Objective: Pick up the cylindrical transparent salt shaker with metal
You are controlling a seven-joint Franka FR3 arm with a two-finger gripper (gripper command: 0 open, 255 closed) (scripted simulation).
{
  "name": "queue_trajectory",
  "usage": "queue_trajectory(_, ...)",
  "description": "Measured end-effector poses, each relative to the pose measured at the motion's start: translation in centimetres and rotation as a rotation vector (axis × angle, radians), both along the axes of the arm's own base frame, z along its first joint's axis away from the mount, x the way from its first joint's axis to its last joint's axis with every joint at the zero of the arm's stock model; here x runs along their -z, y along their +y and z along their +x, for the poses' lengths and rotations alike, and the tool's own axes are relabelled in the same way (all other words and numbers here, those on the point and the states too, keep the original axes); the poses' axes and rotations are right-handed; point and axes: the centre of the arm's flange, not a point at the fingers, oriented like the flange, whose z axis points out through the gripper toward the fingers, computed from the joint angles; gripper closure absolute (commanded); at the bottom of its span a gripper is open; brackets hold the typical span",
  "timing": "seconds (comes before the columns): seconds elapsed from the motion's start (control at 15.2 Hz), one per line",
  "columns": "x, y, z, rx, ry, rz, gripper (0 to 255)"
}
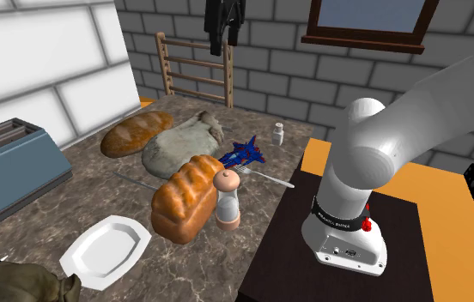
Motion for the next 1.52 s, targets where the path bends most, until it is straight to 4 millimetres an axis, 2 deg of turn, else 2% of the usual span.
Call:
queue_trajectory(0.07, 0.0, 0.0, 0.0, 0.0, 0.0, 0.0, 0)
queue_trajectory(0.2, 1.4, 0.7, -0.1, 0.009, 0.003, 0.0, 0)
queue_trajectory(1.39, 23.2, 8.9, -1.8, 0.15, 0.053, 0.003, 0)
queue_trajectory(1.52, 25.2, 9.7, -1.9, 0.161, 0.056, 0.004, 0)
